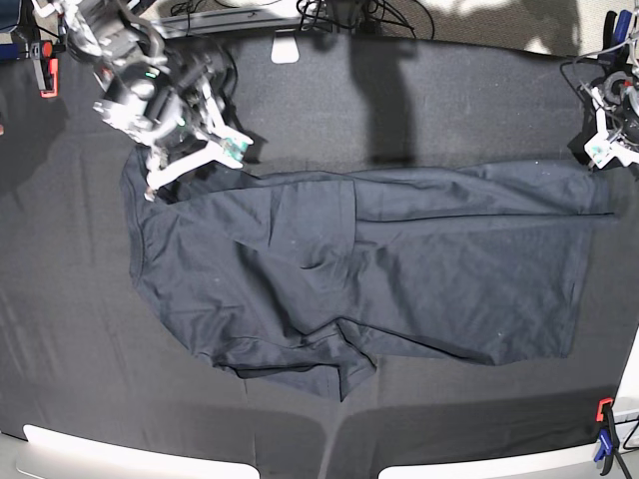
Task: Layout the t-shirt on the table in an organized manner, then fold the t-shirt properly
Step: 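Grasp the shirt corners with both grippers and pull the shirt taut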
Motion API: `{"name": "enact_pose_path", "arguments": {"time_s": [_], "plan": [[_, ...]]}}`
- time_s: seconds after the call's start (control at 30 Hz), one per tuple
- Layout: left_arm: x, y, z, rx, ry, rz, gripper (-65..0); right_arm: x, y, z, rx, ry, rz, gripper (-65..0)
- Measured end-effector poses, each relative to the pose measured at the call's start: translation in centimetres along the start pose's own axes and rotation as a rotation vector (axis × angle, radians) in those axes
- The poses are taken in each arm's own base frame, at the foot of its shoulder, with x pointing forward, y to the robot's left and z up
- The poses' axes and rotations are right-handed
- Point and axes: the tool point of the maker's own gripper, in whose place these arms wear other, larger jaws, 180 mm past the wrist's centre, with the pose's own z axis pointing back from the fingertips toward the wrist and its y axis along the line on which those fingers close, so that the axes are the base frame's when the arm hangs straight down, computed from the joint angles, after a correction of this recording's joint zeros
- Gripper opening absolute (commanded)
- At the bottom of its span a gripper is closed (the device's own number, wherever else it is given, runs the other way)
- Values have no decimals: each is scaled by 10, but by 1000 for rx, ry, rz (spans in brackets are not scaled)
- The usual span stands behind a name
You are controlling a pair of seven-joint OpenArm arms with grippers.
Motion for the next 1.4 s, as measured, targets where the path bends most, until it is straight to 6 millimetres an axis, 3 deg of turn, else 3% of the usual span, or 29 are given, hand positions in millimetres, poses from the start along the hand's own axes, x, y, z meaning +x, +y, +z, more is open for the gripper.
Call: {"name": "enact_pose_path", "arguments": {"time_s": [0.13,0.3,0.53,0.73,0.93,1.03,1.27,1.4], "plan": [[0,0,0,0,2,0,-650,-14,-6,1,-16,41,-14,-392],[-1,0,0,0,3,1,-650,-55,-30,7,-101,188,25,-392],[-1,0,0,0,3,0,-650,-53,-31,5,-113,171,40,-411],[0,0,0,0,2,0,-650,-62,-40,-10,-119,161,19,-436],[0,0,0,0,2,1,-650,-63,-48,-9,-189,157,-53,-650],[1,0,0,3,-9,33,-650,-68,-50,-8,-205,174,-67,-650],[-14,-18,26,-32,-7,96,-650,-99,-38,25,-183,218,52,-650],[-17,-18,47,-27,-10,110,-650,-115,-24,42,-142,255,121,-650]]}}
